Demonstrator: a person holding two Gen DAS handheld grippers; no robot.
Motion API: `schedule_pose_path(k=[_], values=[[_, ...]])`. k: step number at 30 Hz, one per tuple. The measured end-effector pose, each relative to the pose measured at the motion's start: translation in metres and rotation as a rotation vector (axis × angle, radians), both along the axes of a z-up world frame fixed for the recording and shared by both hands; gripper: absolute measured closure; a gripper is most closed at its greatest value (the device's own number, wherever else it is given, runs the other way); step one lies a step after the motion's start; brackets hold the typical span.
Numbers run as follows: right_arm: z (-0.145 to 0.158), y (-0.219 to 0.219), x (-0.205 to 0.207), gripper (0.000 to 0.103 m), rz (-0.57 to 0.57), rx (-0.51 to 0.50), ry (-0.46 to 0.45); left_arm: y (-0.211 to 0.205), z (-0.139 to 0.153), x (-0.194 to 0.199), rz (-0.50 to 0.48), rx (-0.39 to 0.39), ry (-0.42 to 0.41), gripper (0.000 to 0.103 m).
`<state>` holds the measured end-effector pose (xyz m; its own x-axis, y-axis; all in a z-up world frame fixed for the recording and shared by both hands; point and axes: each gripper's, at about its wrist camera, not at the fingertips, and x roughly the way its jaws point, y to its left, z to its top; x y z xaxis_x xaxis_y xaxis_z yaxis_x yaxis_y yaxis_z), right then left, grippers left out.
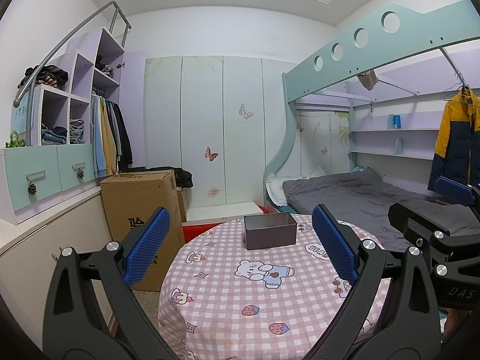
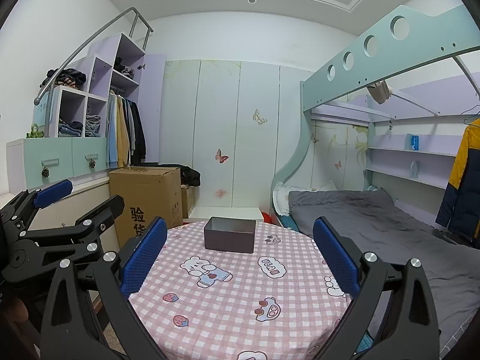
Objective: Organize jewelry
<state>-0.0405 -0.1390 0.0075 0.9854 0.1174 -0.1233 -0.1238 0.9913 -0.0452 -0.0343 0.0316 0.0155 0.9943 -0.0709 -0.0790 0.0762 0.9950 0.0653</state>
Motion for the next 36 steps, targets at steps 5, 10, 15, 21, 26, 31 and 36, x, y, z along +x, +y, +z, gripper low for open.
schedule_pose_path(k=[5, 10, 15, 21, 26, 31, 36], values=[[-0.0001, 0.0000, 0.0003, 0.009, 0.000, -0.001, 0.003, -0.0002, -0.0001, 0.0000, 0.000, 0.001, 0.001, 0.009], [-0.0021, -0.0025, -0.0003, 0.009, -0.005, 0.002, 0.006, -0.0006, 0.0001, 0.0003, 0.000, 0.002, 0.001, 0.009], [-0.0020, -0.0028, -0.0002, 0.009, -0.005, 0.002, 0.006, -0.0004, 0.0001, 0.0006, -0.002, 0.001, 0.001, 0.009], [-0.0028, -0.0038, 0.0009, 0.009, -0.010, 0.002, 0.009, -0.0008, -0.0011, 0.0024, -0.003, 0.003, 0.005, 0.009], [-0.0041, -0.0049, -0.0002, 0.009, -0.013, 0.002, 0.010, -0.0011, -0.0020, 0.0036, -0.005, 0.005, 0.007, 0.009], [-0.0043, -0.0051, -0.0003, 0.009, -0.014, 0.001, 0.012, -0.0008, -0.0027, 0.0040, -0.006, 0.005, 0.008, 0.009], [-0.0047, -0.0055, -0.0004, 0.009, -0.015, 0.001, 0.011, -0.0007, -0.0025, 0.0041, -0.006, 0.004, 0.008, 0.009]])
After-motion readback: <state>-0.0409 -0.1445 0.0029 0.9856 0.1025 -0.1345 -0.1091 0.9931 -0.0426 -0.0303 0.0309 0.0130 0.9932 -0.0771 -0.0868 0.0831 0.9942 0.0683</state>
